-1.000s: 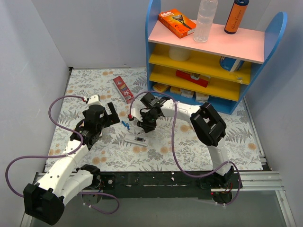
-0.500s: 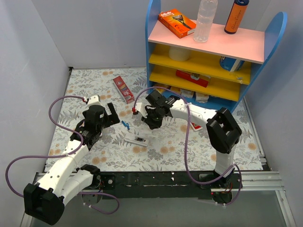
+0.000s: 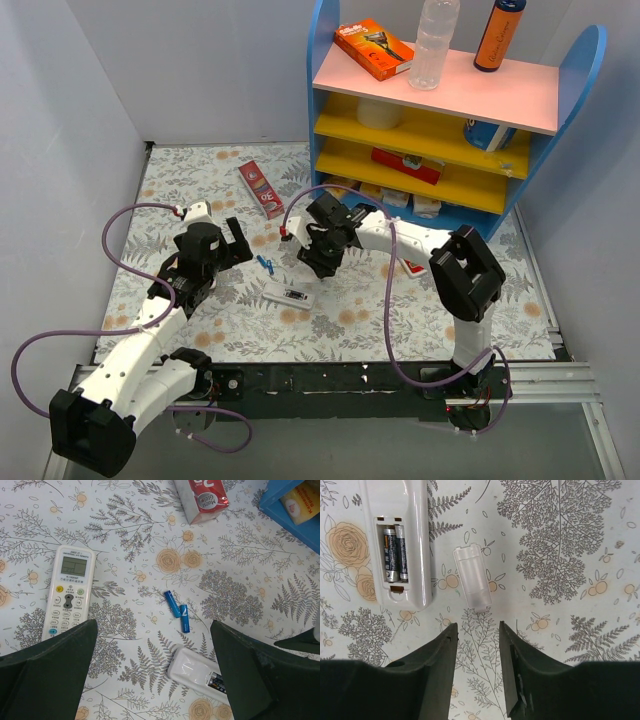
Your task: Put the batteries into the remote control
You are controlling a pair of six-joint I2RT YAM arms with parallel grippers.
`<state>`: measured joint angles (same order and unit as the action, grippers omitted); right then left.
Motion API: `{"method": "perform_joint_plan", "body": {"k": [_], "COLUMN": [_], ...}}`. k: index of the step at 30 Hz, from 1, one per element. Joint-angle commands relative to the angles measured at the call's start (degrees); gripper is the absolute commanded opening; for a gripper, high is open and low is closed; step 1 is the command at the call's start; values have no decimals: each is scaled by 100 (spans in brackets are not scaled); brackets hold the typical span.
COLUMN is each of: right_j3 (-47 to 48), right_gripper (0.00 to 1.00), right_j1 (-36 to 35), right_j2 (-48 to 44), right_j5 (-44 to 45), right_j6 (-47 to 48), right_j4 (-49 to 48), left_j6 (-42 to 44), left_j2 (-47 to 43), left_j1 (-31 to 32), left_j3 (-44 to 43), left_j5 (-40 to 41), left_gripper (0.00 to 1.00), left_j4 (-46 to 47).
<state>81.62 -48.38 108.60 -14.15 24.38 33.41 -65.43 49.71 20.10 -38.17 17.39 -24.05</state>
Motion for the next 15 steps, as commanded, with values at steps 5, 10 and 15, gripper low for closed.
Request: {"method": "perform_joint_plan", "body": {"k": [5, 10, 15], "right_j3": [-68, -6, -15], "right_gripper": [47, 47, 44], "right_j1": [13, 13, -14], "right_j2": [407, 548, 628], "right_j5": [-53, -8, 26], "right_j6": [181, 216, 243], "right_j4": [-256, -150, -177], "left_j6": [4, 4, 4], "left_j2": [-93, -67, -49], "left_j1": [12, 20, 12], "left_j3": [38, 38, 38], "left_j5": [37, 37, 19], "left_gripper": [98, 98, 98], "left_j4": [-29, -20, -12]}}
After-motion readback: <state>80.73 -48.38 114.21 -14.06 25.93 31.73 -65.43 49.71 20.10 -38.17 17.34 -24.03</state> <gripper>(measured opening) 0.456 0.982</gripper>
